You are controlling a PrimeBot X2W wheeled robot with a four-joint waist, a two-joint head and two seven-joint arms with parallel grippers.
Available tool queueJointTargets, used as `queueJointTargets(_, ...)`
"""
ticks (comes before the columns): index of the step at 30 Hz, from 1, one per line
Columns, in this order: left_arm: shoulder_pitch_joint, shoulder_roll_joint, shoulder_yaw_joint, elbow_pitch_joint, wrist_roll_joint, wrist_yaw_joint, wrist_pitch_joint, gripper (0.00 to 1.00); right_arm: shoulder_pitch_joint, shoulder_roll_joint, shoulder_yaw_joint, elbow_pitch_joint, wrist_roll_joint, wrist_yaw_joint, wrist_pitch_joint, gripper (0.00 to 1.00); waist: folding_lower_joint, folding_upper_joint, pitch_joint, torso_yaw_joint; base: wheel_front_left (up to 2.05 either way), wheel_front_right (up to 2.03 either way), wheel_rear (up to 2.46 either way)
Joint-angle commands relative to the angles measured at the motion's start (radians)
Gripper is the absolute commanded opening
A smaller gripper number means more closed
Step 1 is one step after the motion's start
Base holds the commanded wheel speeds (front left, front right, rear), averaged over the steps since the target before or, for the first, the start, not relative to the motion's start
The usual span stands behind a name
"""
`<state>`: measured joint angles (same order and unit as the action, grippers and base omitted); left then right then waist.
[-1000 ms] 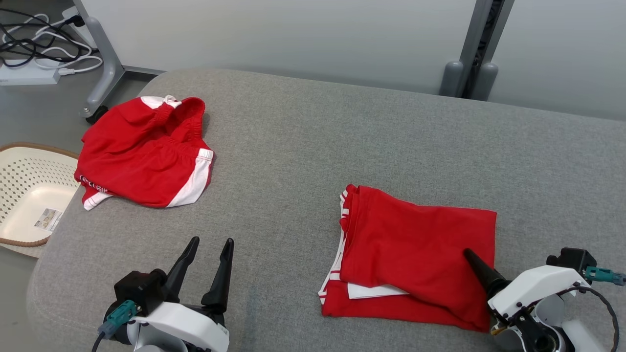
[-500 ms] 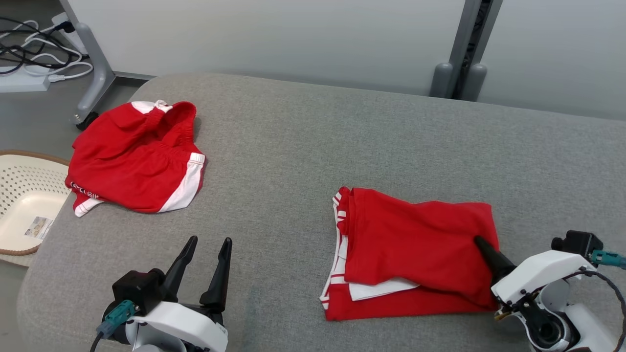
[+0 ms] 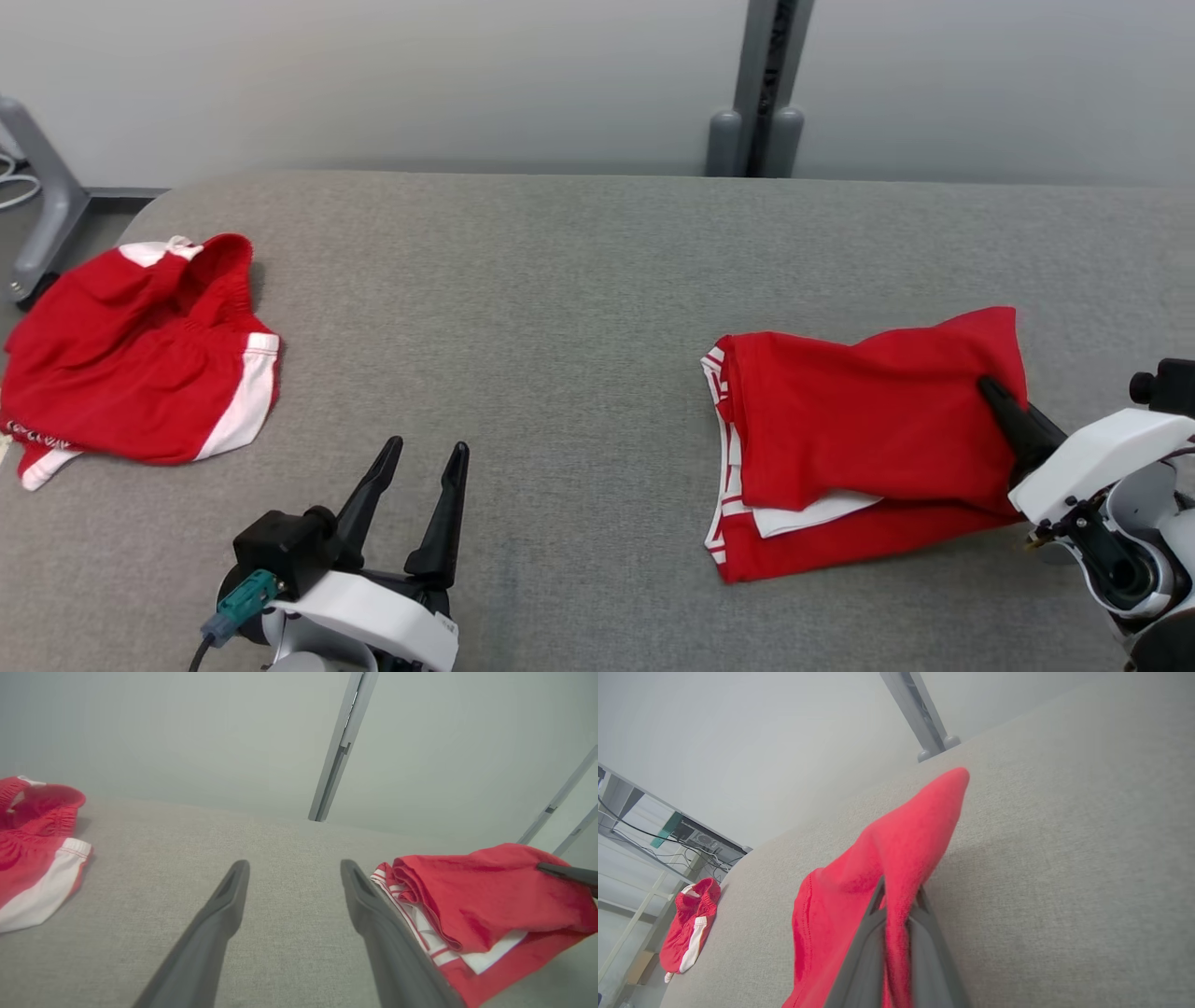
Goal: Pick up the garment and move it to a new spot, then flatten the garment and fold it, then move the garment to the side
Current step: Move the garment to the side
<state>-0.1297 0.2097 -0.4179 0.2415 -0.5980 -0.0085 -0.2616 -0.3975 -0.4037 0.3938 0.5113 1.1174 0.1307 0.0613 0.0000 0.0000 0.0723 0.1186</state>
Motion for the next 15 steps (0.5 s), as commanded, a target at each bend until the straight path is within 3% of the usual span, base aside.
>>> queueJointTargets(1, 0.001, 0.002, 0.004, -0.008, 0.012, -0.006, -0.004, 1.0, -0.015, -0.015, 0.008, 0.0, -0.007, 0.0, -0.002, 0.0, 0.0, 0.0, 0.001, -0.053, 0.0, 0.0, 0.0)
queueJointTargets(15, -0.026, -0.01, 0.011, -0.039, 0.052, -0.027, -0.003, 1.0, -0.049, -0.009, 0.065, 0.007, 0.011, 0.0, -0.048, 0.0, 0.0, 0.0, 0.036, -0.263, 0.0, 0.0, 0.0)
